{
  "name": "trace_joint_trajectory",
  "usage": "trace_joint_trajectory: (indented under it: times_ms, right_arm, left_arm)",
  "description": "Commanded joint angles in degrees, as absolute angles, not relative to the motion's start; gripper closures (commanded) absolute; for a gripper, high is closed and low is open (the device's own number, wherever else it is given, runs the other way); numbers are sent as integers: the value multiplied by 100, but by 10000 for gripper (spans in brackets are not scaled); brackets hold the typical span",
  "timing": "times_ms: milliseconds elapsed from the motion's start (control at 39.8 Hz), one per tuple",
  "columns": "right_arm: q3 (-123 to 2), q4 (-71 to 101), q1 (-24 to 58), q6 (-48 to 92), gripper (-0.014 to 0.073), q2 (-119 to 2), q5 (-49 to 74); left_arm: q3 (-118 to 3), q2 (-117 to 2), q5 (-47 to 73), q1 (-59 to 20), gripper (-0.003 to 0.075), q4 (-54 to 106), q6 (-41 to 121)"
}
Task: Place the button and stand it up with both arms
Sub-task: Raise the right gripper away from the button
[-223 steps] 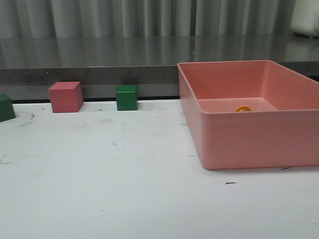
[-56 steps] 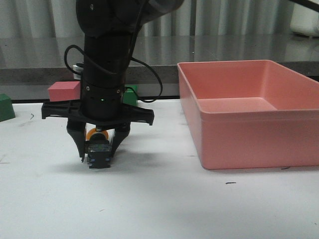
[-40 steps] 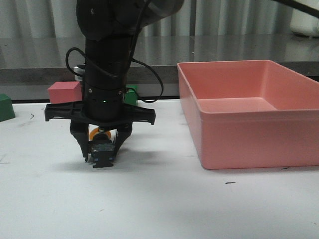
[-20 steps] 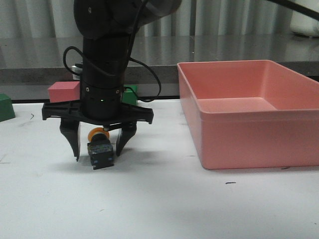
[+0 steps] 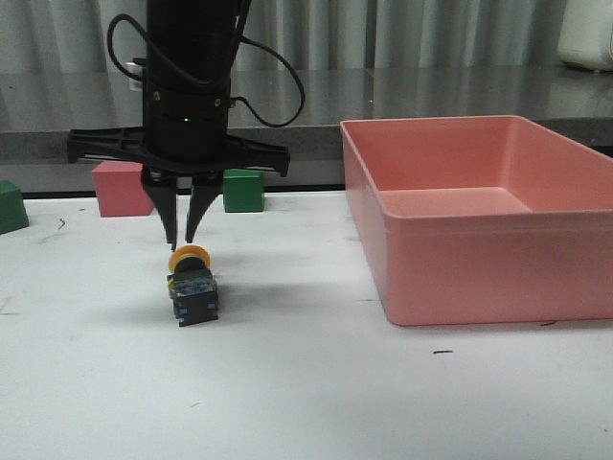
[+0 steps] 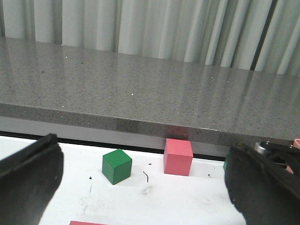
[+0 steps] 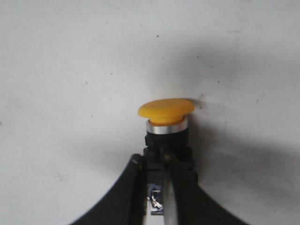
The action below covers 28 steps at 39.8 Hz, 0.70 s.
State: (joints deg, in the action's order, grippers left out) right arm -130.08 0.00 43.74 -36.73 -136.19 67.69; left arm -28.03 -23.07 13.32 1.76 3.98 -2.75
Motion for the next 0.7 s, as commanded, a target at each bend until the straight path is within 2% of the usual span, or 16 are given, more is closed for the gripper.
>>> trace_joint_trajectory:
  times_ms: [0, 101, 302, 402, 679]
  right_arm:
    - [-13311, -92, 4357, -3578, 668, -13198, 6877]
    - [-13442, -91, 4357, -3459, 656, -13198, 7072]
    - [-13783, 392, 4306, -2328, 656, -13092, 7699]
    - [-13783, 1105, 4188, -1998, 656, -12854, 7699]
    - [-13595, 1070, 3760, -1402, 656, -11697, 7704]
  left_arm:
    - [-3010, -2384, 944, 139, 49, 412, -289]
    - [-3010, -2384, 944, 139, 49, 412, -289]
    - [-3010, -2384, 944, 139, 49, 412, -289]
    - [-3010, -2384, 944, 139, 49, 412, -289]
    - [-3010, -2384, 944, 139, 49, 412, -289]
